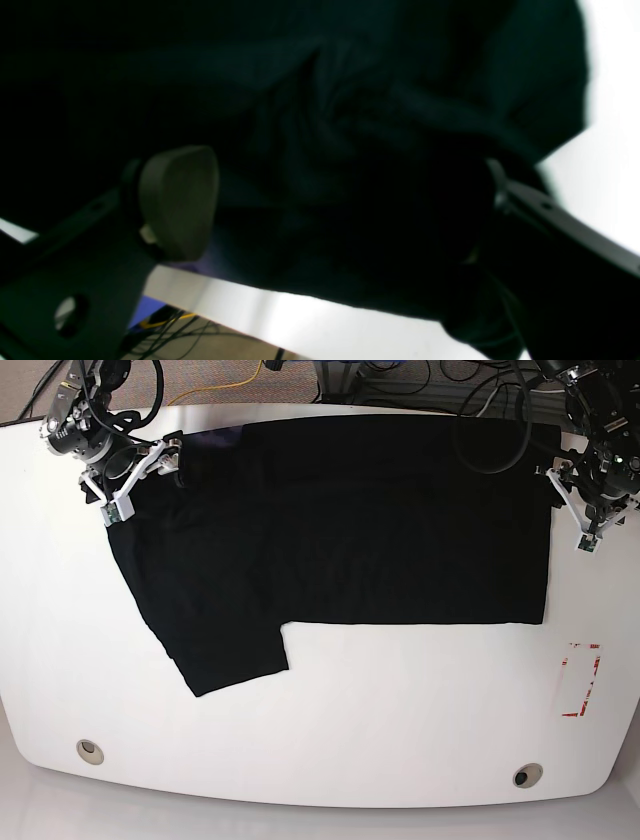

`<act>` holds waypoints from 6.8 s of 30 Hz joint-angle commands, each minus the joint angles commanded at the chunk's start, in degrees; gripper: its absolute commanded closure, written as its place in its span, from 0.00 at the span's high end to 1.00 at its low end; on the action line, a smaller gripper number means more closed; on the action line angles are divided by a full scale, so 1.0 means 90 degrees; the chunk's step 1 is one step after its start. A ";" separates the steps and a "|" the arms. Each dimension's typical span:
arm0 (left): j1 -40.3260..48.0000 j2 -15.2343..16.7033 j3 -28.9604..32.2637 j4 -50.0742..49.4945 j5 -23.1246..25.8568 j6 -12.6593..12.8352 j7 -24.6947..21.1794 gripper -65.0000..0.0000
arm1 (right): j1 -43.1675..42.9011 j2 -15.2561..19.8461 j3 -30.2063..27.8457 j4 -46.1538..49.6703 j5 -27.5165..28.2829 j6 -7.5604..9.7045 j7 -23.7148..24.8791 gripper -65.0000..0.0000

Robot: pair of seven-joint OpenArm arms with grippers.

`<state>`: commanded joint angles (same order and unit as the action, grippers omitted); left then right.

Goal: Layout the t-shirt on the table in an organized manner, then fold the t-shirt properly
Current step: 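Open the right gripper and shift it along the shirt edge, then regrasp the shirt edge with the right gripper and drag it inward, then pull the shirt edge back toward the table edge with both grippers, then reach both grippers across the shirt to its hem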

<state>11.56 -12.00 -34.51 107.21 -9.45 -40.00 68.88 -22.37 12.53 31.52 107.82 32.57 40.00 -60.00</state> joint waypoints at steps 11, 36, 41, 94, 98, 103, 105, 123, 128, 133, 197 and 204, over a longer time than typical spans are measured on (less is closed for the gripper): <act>0.0000 0.0000 0.0010 -0.0010 0.0000 0.0000 0.0000 0.53 | 0.0078 -0.0098 -0.0244 -0.0332 -0.0010 0.0000 0.0000 1.00; 0.0000 0.0000 0.0010 -0.0020 0.0000 0.0000 -0.0010 0.53 | 0.0176 -0.0264 -0.0264 -0.0274 0.0029 0.0000 0.0000 0.14; 0.0000 0.0010 0.0010 -0.0020 0.0000 0.0000 -0.0010 0.53 | 0.0049 -0.0264 -0.0264 0.0225 0.0029 0.0000 -0.0156 0.14; 0.0000 0.0010 0.0010 -0.0020 0.0039 0.0000 -0.0010 0.53 | 0.1436 -0.0567 -0.0254 0.0537 0.0947 0.0000 -0.1211 0.00; 0.0010 0.0010 0.0010 -0.0020 0.0039 0.0000 -0.0010 0.53 | 0.1924 -0.0557 -0.0254 0.0283 0.0967 0.0000 -0.1211 0.00; 0.0029 0.0010 0.0010 -0.0020 0.0039 0.0000 -0.0010 0.52 | 0.2403 -0.0537 -0.0254 -0.0303 0.0967 0.0000 -0.1211 0.00; 0.0029 0.0010 0.0010 -0.0020 0.0039 0.0000 -0.0010 0.52 | 0.2549 -0.0537 -0.0254 -0.0537 0.0967 0.0000 -0.1201 0.00; 0.0010 0.0020 0.0264 0.0010 -0.0010 0.0000 -0.0010 0.52 | 0.2501 0.0010 -0.0195 -0.0430 0.0752 0.0000 -0.1182 0.82; -0.0283 0.0195 0.0215 0.0020 -0.0244 0.0000 -0.0020 0.52 | 0.1778 0.0586 -0.0186 -0.0059 0.0723 0.0000 -0.1153 0.84; -0.0498 0.0332 0.0010 0.0000 -0.0547 0.0000 -0.0020 0.52 | 0.0996 0.0840 0.0283 -0.0059 0.0723 0.0000 -0.0899 0.84; -0.0713 0.0557 0.0293 -0.0567 -0.0225 0.0000 0.0010 0.53 | -0.0596 0.0400 0.1348 -0.0596 -0.0928 0.0000 0.0762 0.24; -0.1602 0.0567 0.0283 -0.0361 -0.0225 0.0000 0.0459 0.53 | 0.0264 0.0420 0.1368 -0.0381 -0.0967 0.0000 -0.0029 0.44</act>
<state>-2.86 -6.90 -31.96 103.96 -11.47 -40.00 73.01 -20.00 16.31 43.82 104.40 23.87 40.00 -60.26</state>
